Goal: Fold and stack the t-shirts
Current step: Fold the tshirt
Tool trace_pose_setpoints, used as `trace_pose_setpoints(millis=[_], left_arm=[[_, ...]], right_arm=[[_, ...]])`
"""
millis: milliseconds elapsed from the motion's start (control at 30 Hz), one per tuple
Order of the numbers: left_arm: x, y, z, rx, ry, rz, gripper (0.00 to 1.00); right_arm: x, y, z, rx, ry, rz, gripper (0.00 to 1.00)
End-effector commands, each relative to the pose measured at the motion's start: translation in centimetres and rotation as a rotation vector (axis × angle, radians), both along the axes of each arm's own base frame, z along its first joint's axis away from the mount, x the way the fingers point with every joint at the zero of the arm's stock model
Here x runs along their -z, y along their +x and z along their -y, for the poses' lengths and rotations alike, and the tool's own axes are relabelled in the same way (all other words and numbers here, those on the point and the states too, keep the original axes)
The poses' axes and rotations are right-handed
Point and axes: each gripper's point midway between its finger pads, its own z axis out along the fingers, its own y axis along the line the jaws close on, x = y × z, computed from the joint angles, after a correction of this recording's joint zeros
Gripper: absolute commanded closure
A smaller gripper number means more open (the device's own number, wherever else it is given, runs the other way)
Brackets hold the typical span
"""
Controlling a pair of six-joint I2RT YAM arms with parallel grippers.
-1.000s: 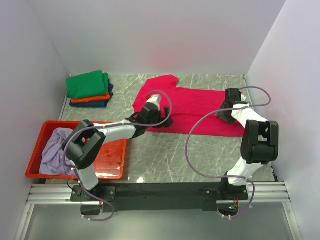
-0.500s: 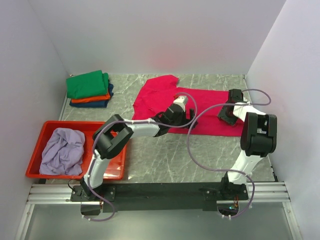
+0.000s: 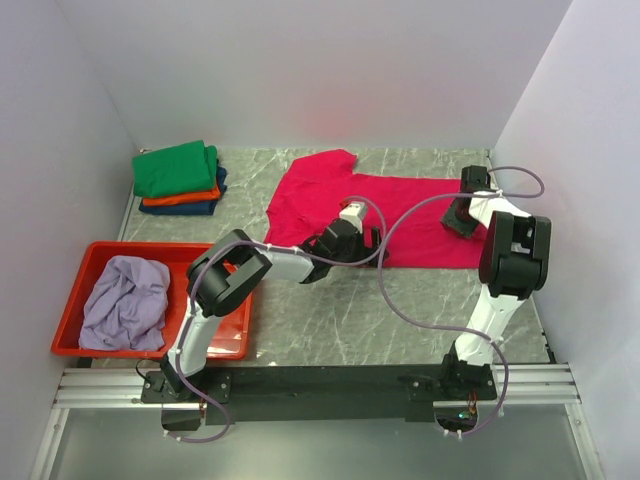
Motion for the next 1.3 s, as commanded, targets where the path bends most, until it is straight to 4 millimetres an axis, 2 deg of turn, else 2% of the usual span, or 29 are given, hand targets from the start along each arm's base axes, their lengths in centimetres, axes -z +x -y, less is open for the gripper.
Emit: trace_pose_setpoints(millis=[0, 67, 200, 267, 400, 500, 633, 700, 767, 800, 933, 1000, 1033, 1067, 1100, 1133, 1167, 1267], left_arm=[[3.2, -2.0, -1.7, 0.010, 0.059, -0.080, 0.05], [3.6, -2.5, -2.0, 0.009, 0.056, -0.094, 0.04], [3.7, -2.9, -2.5, 0.003, 0.059, -0.105, 0.05], [3.7, -3.1, -2.9, -0.002, 0.065, -0.105, 0.04], [3.7, -3.3, -3.5, -0.008, 0.073, -0.106, 0.04], [3.4, -3.5, -3.5, -0.005, 0.070, -0.104, 0.04], [3.4, -3.6, -4.0, -0.007, 0.088, -0.098, 0.04], [3.5, -3.6, -4.2, -0.008, 0.101, -0.102, 0.04], [3.2, -3.6, -4.0, -0.003, 0.104, -0.098, 0.04], [2.9, -3.5, -3.9, -0.003, 0.101, -0.094, 0.04], [1.4, -3.1, -3.3, 0.005, 0.084, -0.069, 0.04], [0.6, -3.0, -3.0, 0.011, 0.081, -0.060, 0.04], [0.0, -2.9, -2.8, 0.014, 0.076, -0.048, 0.04], [-0.5, -2.9, -2.7, 0.017, 0.070, -0.040, 0.04], [-1.6, -2.7, -2.5, 0.017, 0.056, -0.026, 0.04], [-2.3, -2.7, -2.4, 0.021, 0.051, -0.015, 0.04], [-3.1, -2.5, -2.3, 0.022, 0.045, -0.005, 0.03], [-5.7, -1.3, -3.0, -0.033, 0.064, 0.045, 0.03]], right_arm=[[-0.2, 0.9, 1.0, 0.002, -0.030, -0.012, 0.51], [-0.3, 1.0, 1.3, 0.008, -0.038, -0.001, 0.55], [-0.6, 0.6, 1.1, 0.012, -0.035, 0.018, 0.53], [-1.5, 0.8, 1.3, 0.019, -0.043, 0.045, 0.51], [-3.1, 1.2, 2.9, 0.048, -0.029, 0.095, 0.50], [-3.5, 2.0, 3.8, 0.057, -0.021, 0.110, 0.50], [-3.2, 1.7, 5.8, 0.098, -0.050, 0.094, 0.49], [-2.9, 1.2, 6.1, 0.109, -0.044, 0.093, 0.49], [-4.0, 1.2, 6.1, 0.110, -0.041, 0.138, 0.49], [-3.9, 0.6, 5.9, 0.110, -0.037, 0.138, 0.49], [-7.4, -0.2, 6.2, 0.124, -0.081, 0.210, 0.49], [-8.0, -0.8, 5.7, 0.119, -0.074, 0.230, 0.49], [-9.5, -1.0, 5.5, 0.111, -0.076, 0.270, 0.48], [-10.0, -1.1, 5.2, 0.103, -0.072, 0.288, 0.48], [-9.9, -1.5, 4.9, 0.098, -0.066, 0.287, 0.48], [-10.9, -1.7, 4.6, 0.091, -0.064, 0.314, 0.48], [-11.1, -1.9, 4.3, 0.083, -0.056, 0.319, 0.48], [-11.8, -2.0, 3.1, 0.047, -0.018, 0.352, 0.48]])
